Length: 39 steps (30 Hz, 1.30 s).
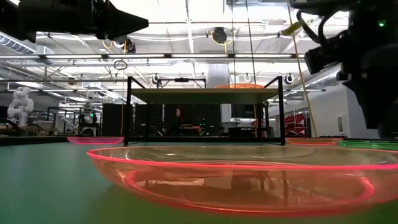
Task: Place and stack plates onto a shelf
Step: Stack the right green plate on top of the orange plate on the shelf
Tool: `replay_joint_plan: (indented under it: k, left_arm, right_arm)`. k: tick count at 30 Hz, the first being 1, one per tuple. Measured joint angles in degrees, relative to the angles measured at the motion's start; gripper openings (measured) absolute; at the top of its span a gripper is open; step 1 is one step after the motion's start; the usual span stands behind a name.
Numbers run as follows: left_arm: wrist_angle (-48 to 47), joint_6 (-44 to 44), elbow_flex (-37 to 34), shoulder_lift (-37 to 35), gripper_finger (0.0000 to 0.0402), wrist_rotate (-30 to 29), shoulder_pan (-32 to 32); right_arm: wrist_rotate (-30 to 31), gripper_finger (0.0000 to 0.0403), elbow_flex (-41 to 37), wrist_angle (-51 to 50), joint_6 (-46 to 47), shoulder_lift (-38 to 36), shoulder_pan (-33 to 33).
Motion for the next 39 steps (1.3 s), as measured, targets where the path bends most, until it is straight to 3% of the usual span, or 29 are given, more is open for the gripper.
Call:
replay_joint_plan:
  k: [4,13,18,24,34,39]
  left_arm:
    - [-0.01,-0.05,0.00,0.00,0.0062,0.00,0.00]
    - [-0.12,-0.46,0.00,0.02,0.0062,0.00,0.00]
    - [-0.28,-0.48,0.00,0.00,0.0062,0.00,0.00]
    - [-0.31,-0.48,0.00,0.00,0.0062,0.00,0.00]
    - [-0.30,-0.48,0.00,0.00,0.0062,0.00,0.00]
    - [-0.30,-0.48,0.00,0.01,0.0062,-0.01,0.00]
  right_arm:
    - [-0.27,0.0034,-3.24,-0.73,0.05,0.04,0.01]
    - [-1.67,0.0182,-6.62,0.08,1.53,0.02,0.03]
    - [-1.67,0.0235,-6.60,0.52,1.58,0.02,0.03]
    - [-3.46,0.0246,-6.56,0.69,1.90,-1.37,-0.01]
    - [-4.33,0.0247,-6.56,4.60,7.18,-10.27,0.27]
    - [-2.19,0.0247,-6.56,8.84,6.06,-8.99,1.85]
